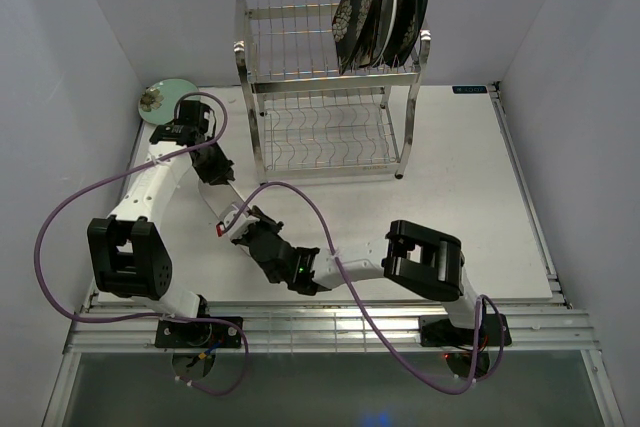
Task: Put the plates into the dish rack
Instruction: Pick up the plate at the center of the board.
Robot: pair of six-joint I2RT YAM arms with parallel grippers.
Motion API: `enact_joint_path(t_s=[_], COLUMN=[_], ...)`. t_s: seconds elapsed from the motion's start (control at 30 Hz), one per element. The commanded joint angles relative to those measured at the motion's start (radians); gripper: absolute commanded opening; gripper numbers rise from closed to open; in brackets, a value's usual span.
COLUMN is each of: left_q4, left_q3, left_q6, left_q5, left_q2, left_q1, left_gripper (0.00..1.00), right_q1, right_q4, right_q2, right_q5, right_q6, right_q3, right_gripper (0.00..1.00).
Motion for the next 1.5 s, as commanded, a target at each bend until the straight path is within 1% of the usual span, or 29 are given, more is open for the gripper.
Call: enact_joint_path(t_s=[0.0,0.07,0.1,0.27,0.3,0.33,0.4,0.47,0.5,0.53,0.63,0.7,0.83,1.07,1.17,1.2,1.23,1.33,1.47], left_q4=[0.005,0.005,0.005,0.007,0.007,0.01,0.014,0.017,0.022,0.025,0.037,0.051,0.068,0.089,0.115,0.131,0.135,0.16,0.177], left_q3=[0.024,0.026,0.026,0.026,0.026,0.028,0.026,0.024,0.023,0.021,0.014,0.006,-0.008,-0.018,-0.035,-0.038,-0.046,-0.054,-0.048], left_q6=[0.011,0.014,0.012,0.015,0.014,0.014,0.015,0.012,0.014,0.012,0.008,0.009,0.008,0.009,0.006,0.003,0.003,0.006,0.008], left_q5=[0.013,0.013,0.014,0.018,0.021,0.021,0.022,0.025,0.025,0.03,0.031,0.044,0.065,0.097,0.128,0.143,0.151,0.201,0.241], left_q2=[-0.026,-0.024,-0.026,-0.02,-0.02,-0.02,-0.024,-0.029,-0.03,-0.033,-0.043,-0.05,-0.058,-0.059,-0.076,-0.081,-0.086,-0.092,-0.083], left_q1=[-0.003,-0.004,-0.003,-0.003,-0.004,-0.003,-0.003,-0.003,-0.003,-0.003,-0.003,-0.004,-0.003,-0.003,-0.003,-0.003,-0.003,-0.003,-0.003], left_gripper=[0.19,0.08,0.0,0.0,0.0,0.0,0.0,0.0,0.0,0.0,0.0,0.0,0.0,0.0,0.0,0.0,0.0,0.0,0.0], right_q1=[0.02,0.023,0.023,0.029,0.029,0.031,0.031,0.031,0.031,0.031,0.029,0.029,0.029,0.026,0.026,0.025,0.025,0.023,0.022], right_q4=[0.128,0.128,0.126,0.141,0.144,0.146,0.14,0.126,0.123,0.118,0.098,0.079,0.023,-0.07,-0.105,-0.113,-0.116,-0.09,-0.031], right_q2=[0.013,0.016,0.018,0.025,0.025,0.025,0.022,0.015,0.01,0.001,-0.02,-0.027,-0.059,-0.16,-0.182,-0.185,-0.191,-0.206,-0.231], right_q5=[0.051,0.054,0.057,0.069,0.074,0.077,0.083,0.088,0.088,0.086,0.069,0.062,0.042,-0.072,-0.081,-0.081,-0.083,-0.099,-0.133], right_q6=[-0.073,-0.073,-0.075,-0.089,-0.092,-0.095,-0.089,-0.07,-0.064,-0.054,-0.009,0.025,0.112,0.324,0.402,0.419,0.451,0.482,0.534], right_q3=[0.056,0.057,0.059,0.062,0.063,0.065,0.066,0.066,0.065,0.062,0.044,0.037,0.024,-0.047,-0.061,-0.065,-0.07,-0.116,-0.194], right_gripper=[0.08,0.08,0.08,0.09,0.12,0.18,0.26,0.31,0.31,0.36,0.44,0.47,0.61,0.66,0.74,0.79,0.81,0.84,0.84])
